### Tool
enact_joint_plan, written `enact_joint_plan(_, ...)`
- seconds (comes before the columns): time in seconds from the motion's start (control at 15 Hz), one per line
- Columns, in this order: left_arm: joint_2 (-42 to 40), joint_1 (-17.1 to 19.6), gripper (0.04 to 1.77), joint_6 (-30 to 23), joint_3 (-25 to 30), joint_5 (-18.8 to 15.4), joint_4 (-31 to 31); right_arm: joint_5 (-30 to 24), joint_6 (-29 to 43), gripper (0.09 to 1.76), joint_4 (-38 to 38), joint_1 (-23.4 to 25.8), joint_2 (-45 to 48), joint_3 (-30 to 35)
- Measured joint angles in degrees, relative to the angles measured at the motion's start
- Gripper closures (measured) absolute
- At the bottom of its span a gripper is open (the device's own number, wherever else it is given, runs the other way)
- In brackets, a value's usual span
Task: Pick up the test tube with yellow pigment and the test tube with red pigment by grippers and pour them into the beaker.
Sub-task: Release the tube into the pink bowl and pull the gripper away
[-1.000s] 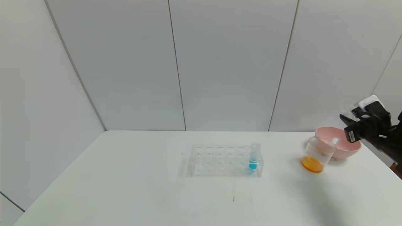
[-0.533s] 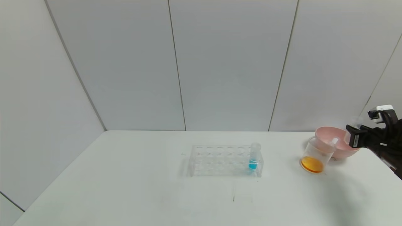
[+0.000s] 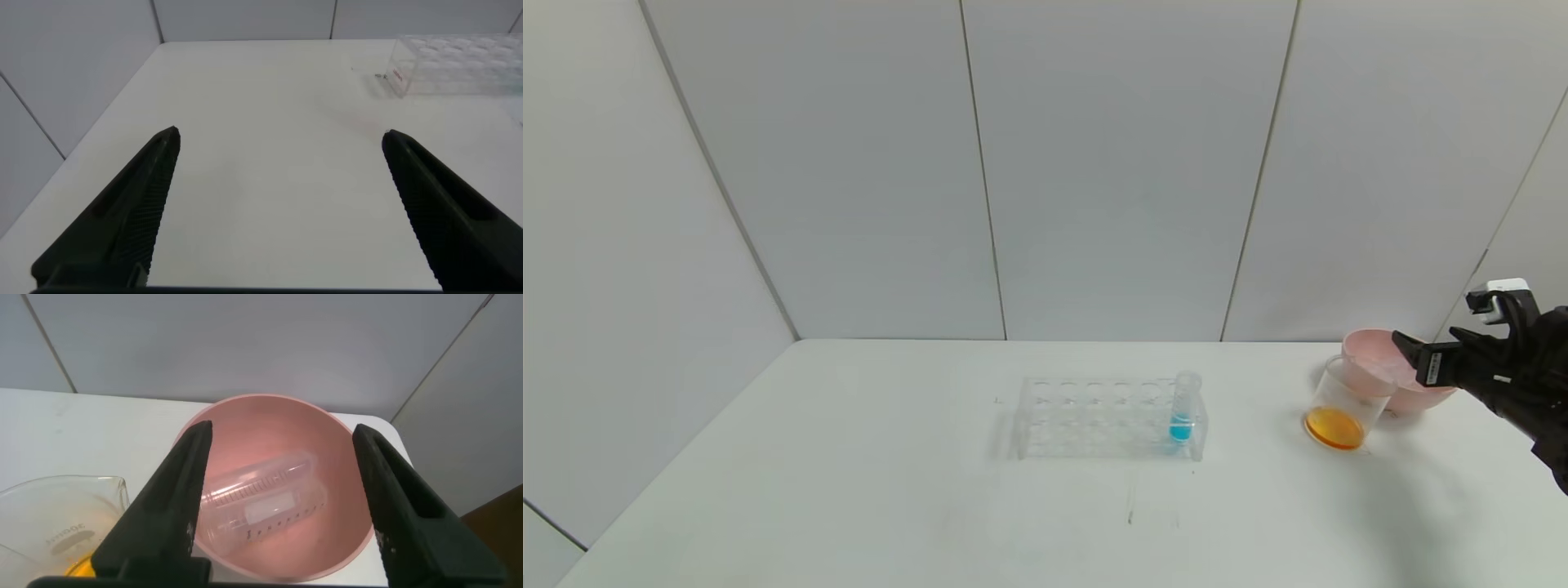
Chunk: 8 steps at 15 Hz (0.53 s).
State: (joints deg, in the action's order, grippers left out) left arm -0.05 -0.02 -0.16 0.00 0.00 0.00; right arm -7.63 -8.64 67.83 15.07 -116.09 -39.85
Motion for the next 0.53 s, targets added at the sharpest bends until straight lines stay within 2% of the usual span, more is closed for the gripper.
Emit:
enact_joint_plan(0.27,0.0,0.0,0.05,0.0,0.0,0.0,0.0,0.0,0.6,0.42,-0.2,0.7,3.6,-1.4)
enact_joint_plan(0.4,0.0,0.0,0.05,0.0,0.0,0.0,0.0,-0.2,1.2,0.36,-1.6,0.8,9.4,-2.7)
enact_joint_plan(0.53,0.0,0.0,0.05,0.0,0.0,0.0,0.0,-0.3,2.2,0.31,-7.5,0.9,19.1,-3.7)
